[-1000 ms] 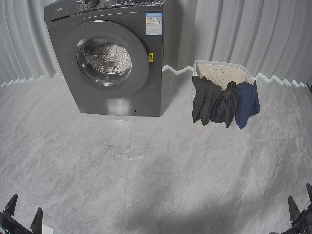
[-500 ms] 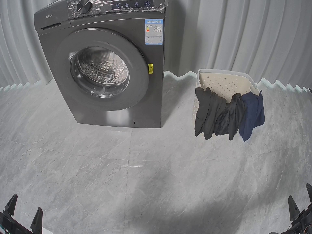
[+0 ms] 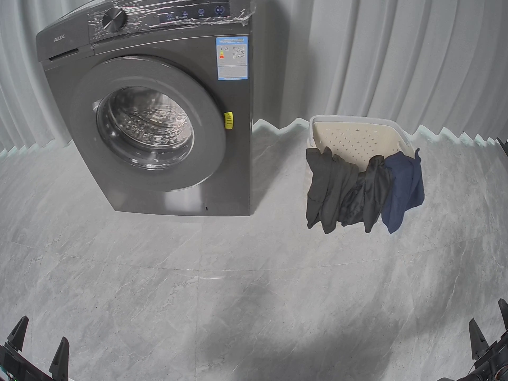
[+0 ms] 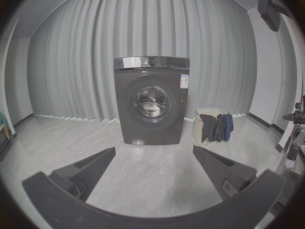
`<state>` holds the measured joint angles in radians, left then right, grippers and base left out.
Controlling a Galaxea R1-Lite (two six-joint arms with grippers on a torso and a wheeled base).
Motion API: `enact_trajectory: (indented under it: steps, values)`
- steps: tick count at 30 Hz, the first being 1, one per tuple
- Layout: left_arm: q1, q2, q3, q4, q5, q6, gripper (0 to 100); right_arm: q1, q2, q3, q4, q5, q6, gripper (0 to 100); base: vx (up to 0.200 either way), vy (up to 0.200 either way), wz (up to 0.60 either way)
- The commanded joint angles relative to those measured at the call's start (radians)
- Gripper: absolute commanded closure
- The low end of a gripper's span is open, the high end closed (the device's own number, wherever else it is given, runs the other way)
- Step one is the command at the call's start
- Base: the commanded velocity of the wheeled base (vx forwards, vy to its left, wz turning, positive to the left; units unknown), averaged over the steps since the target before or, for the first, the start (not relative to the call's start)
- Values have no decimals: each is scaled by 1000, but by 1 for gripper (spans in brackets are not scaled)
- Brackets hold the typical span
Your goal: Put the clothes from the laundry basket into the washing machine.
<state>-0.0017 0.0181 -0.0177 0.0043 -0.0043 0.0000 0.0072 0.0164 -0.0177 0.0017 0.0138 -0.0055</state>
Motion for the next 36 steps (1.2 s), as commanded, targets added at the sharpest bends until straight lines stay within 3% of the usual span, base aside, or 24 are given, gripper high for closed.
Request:
enact_trajectory:
  steps: [1,4,19,31,36]
  values:
    - [0,-15,16,0,0,-2,0,0,-16,16,0,0,1,0,0,0,0]
    - [0,-15,16,0,0,-3,0,0,-16,16,1,0,1,0,0,0,0]
    - [0,-15,16,0,3,-6,0,0,-16,16,0,0,1,0,200,0,0]
    - [0,-15,16,0,3,-6,0,0,-16,16,0,0,1,0,0,0,0]
    - [0,-15,16,0,3,-8,0,0,-16,16,0,0,1,0,0,-200,0]
